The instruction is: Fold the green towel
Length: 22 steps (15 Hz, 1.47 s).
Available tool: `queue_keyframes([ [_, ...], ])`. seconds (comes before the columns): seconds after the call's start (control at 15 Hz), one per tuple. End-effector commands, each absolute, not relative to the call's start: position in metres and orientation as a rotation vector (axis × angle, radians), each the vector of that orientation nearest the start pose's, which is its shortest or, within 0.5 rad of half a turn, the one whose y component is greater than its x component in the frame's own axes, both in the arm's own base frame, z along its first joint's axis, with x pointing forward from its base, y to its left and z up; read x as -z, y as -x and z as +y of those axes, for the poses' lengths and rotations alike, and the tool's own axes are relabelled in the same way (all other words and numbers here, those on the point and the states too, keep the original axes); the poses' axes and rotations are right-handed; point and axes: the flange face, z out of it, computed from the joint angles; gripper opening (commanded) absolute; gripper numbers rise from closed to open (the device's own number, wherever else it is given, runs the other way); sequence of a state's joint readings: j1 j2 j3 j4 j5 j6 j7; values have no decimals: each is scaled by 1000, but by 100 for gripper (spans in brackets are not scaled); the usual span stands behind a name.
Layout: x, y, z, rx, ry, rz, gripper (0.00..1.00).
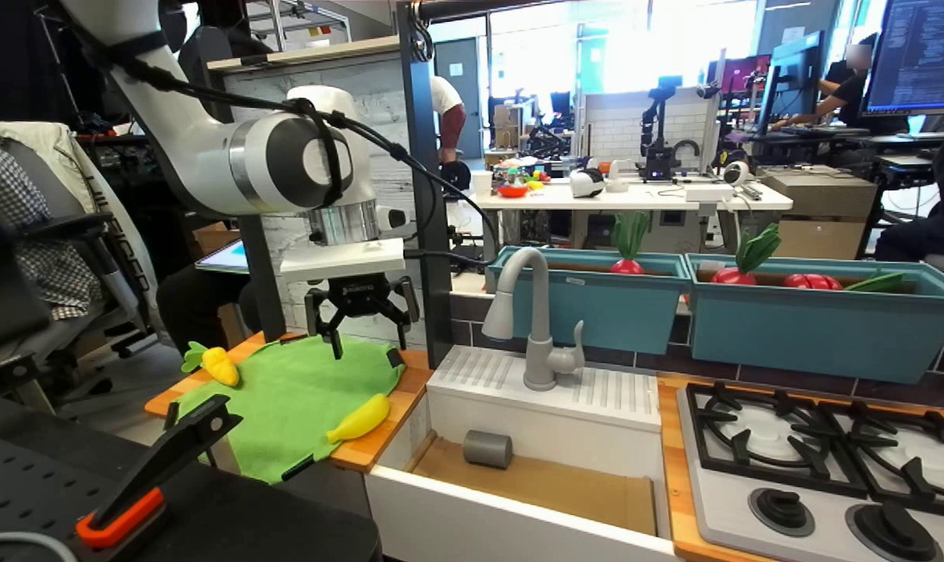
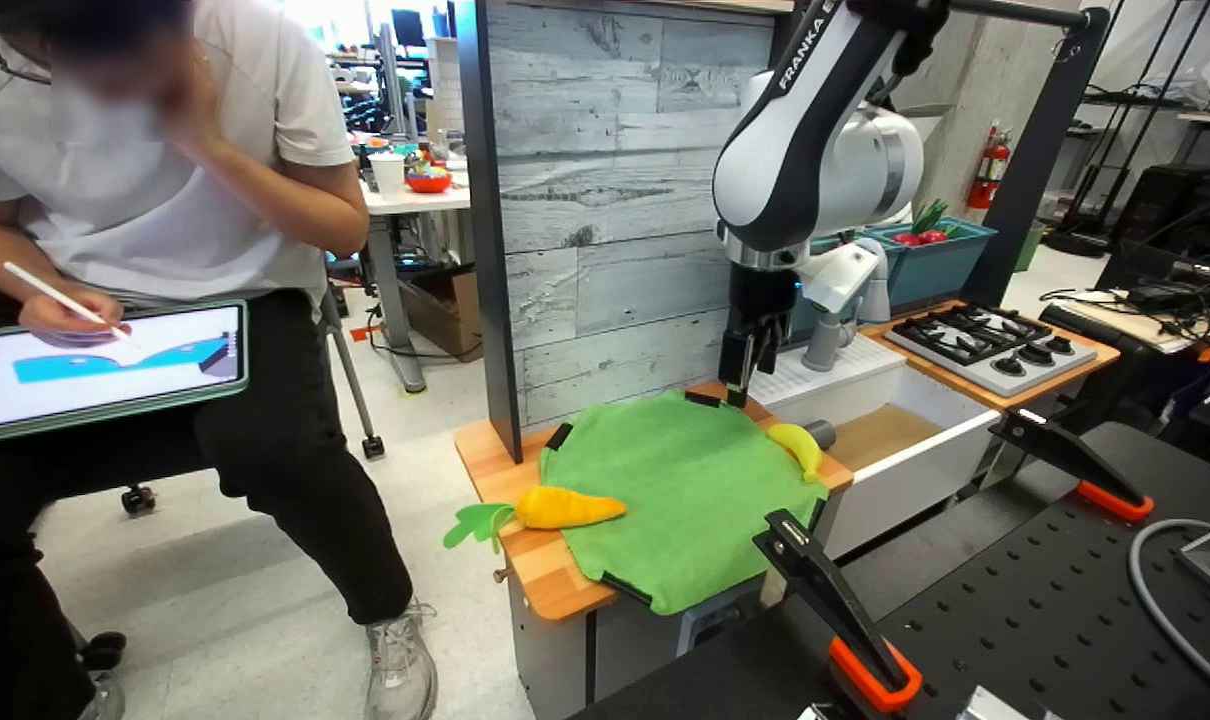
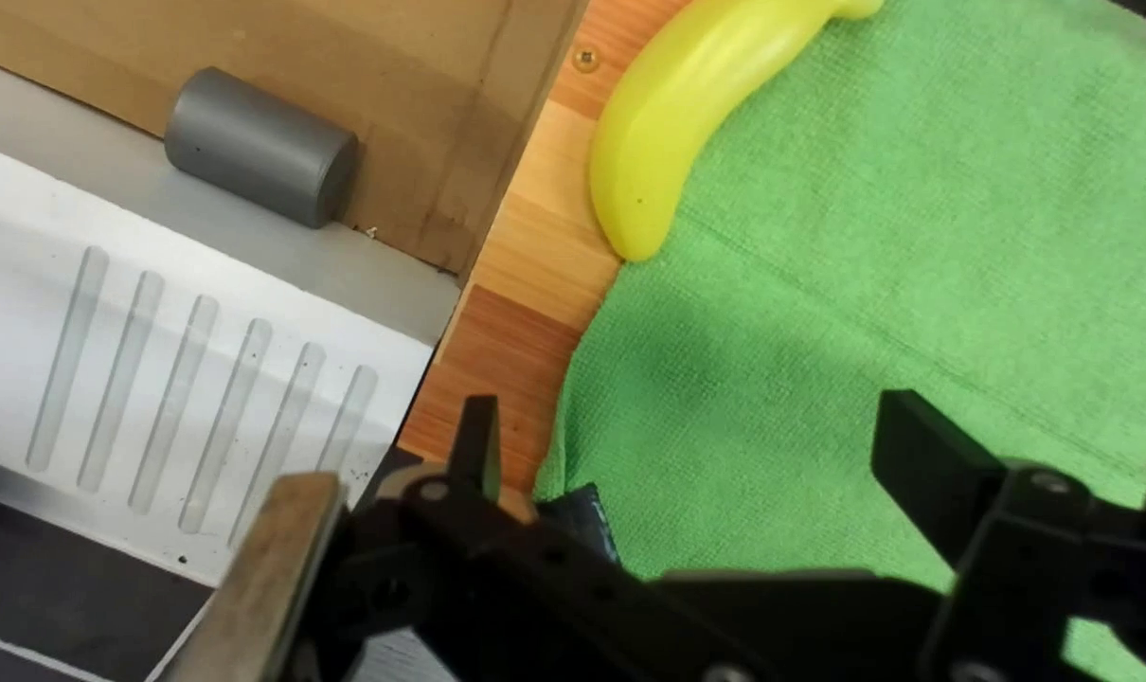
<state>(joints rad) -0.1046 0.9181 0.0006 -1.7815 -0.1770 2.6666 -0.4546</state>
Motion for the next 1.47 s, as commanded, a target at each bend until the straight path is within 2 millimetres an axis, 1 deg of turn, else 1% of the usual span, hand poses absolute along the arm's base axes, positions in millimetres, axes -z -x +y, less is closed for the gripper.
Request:
queue_keyframes([
  [0.0,-24,-638,-52,-60,3160,-835,100],
  [0.4,-8,-659,-44,-19,3218,-815,100],
  [0.8,13,-659,-40,-34,3208,-795,100],
  [1.13,22,-659,-36,58,3217,-740,100],
  [1.2,23,-658,-36,75,3214,-734,75],
  [1.27,25,-658,-35,86,3214,-731,74],
  [1.33,26,-657,-35,95,3211,-724,68],
  [1.4,25,-657,-35,98,3210,-717,58],
])
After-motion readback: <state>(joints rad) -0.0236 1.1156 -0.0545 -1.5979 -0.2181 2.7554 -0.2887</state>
